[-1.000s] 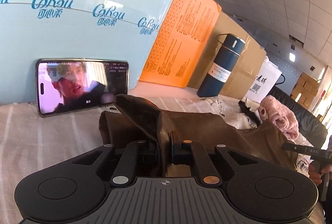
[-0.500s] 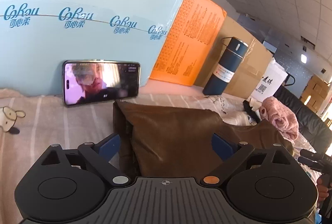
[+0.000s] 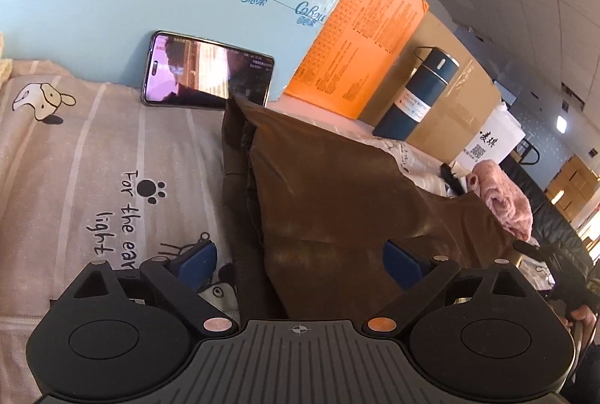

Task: Fold clothes
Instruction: 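Grasp the jacket sleeve cuff with the right gripper and lift it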

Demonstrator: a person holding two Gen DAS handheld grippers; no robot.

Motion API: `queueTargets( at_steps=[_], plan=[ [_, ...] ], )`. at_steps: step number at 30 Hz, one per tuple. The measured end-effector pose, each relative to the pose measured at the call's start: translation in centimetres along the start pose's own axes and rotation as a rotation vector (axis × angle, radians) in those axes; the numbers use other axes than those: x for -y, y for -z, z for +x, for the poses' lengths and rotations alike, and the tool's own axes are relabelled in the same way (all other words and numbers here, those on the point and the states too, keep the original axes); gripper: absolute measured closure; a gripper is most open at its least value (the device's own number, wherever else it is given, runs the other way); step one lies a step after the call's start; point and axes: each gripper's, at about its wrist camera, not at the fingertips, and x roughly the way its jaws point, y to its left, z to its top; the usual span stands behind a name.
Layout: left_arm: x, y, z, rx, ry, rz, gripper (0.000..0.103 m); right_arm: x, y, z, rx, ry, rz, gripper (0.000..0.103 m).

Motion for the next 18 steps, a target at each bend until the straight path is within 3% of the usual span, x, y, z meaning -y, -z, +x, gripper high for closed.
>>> queueTargets(
  at_steps=[1,4,5,7,11,18],
  plan=[
    [0.2,0.1,0.1,-0.002,0.001,0.009,0.006,-0.3,0.0,0.5,0.021,0.012,0.008,0.022],
    [0.7,0.4,0.4,-0.007,-0.013,0.043,0.006,-0.3,0.4,1.7,0.037,0.041,0.048,0.073],
    [1.0,0.4,0.3,-0.003,-0.016,0.055,0.006,-0.2,0.5,1.7,0.039,0.033,0.052,0.082],
    [1.3,0.0,-0.3,0.016,-0.005,0.046,0.006,-0.2,0.5,1.1,0.071,-0.001,0.063,0.087],
    [3.1,-2.2,-3.5,0.081,0.026,-0.052,0.006,-1.0,0.4,-0.1,0.108,-0.041,0.056,0.088],
    [7.4,-4.5,-11.0,0.259,0.258,-0.07,0.0,-2.0,1.0,-0.6,0.125,-0.008,0.058,0.088]
  ],
)
